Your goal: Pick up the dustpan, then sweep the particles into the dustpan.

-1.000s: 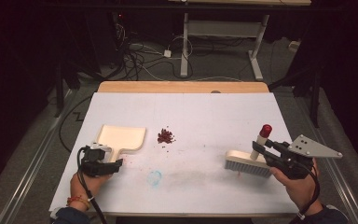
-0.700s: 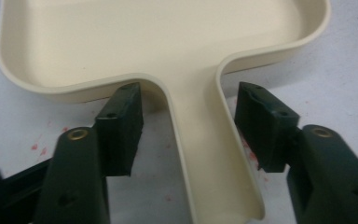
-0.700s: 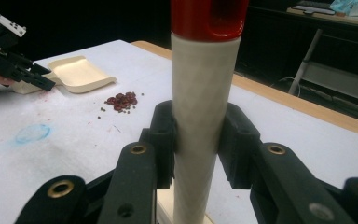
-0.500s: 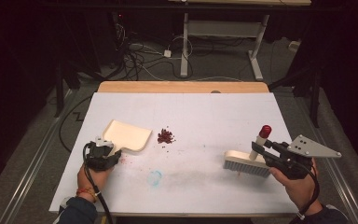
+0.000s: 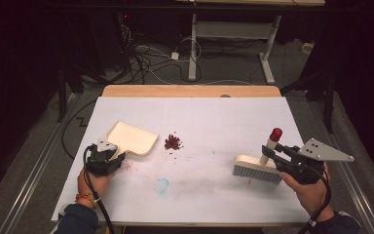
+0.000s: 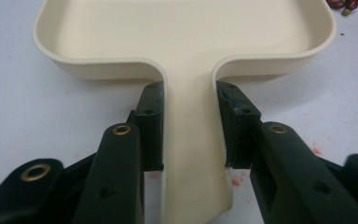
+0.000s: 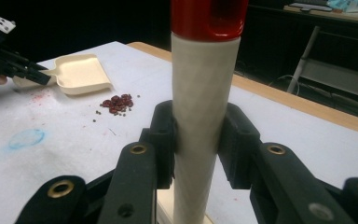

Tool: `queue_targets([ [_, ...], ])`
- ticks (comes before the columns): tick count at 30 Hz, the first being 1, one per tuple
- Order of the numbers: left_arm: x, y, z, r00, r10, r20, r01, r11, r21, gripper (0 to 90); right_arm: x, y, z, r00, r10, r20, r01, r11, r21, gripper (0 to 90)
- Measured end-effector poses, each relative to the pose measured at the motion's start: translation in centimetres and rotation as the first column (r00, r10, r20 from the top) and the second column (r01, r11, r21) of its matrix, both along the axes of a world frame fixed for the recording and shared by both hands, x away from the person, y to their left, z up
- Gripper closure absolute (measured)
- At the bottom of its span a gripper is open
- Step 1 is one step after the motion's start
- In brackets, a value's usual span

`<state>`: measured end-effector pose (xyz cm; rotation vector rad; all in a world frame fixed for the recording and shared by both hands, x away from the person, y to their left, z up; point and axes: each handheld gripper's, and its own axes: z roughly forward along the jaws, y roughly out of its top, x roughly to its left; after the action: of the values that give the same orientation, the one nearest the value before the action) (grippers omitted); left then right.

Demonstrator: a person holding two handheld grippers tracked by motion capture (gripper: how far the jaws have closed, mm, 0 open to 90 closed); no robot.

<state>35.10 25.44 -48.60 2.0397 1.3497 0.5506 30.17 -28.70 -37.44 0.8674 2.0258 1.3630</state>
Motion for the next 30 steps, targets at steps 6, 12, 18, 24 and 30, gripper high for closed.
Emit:
queue_targets([
  [6,-0.4,0.7,0.9,0.9999,-0.011,0.007,0.012,0.9995,-0.028,63.8,0.4,-0.2,0.0,0.9997,-0.023,-0.004,0.023,1.000,0.007,69.7],
  [12,-1.7,1.0,2.0,0.9974,-0.071,-0.012,0.071,0.9975,-0.005,63.9,1.4,0.2,0.3,0.9995,-0.031,0.008,0.031,0.999,0.017,69.7],
  [18,-3.3,0.5,2.7,0.9855,-0.162,-0.051,0.162,0.9868,0.004,63.9,2.9,1.3,0.5,0.9992,-0.035,0.020,0.035,0.999,0.022,69.7],
  [24,-3.9,-1.0,3.1,0.9652,-0.237,-0.111,0.237,0.9714,-0.015,63.8,6.5,4.6,1.0,0.9993,-0.017,0.035,0.016,0.999,0.035,69.7],
  [30,-4.2,-2.7,2.8,0.9384,-0.310,-0.153,0.312,0.9501,-0.014,63.8,9.5,7.7,1.8,0.9989,-0.008,0.047,0.006,0.999,0.049,69.7],
])
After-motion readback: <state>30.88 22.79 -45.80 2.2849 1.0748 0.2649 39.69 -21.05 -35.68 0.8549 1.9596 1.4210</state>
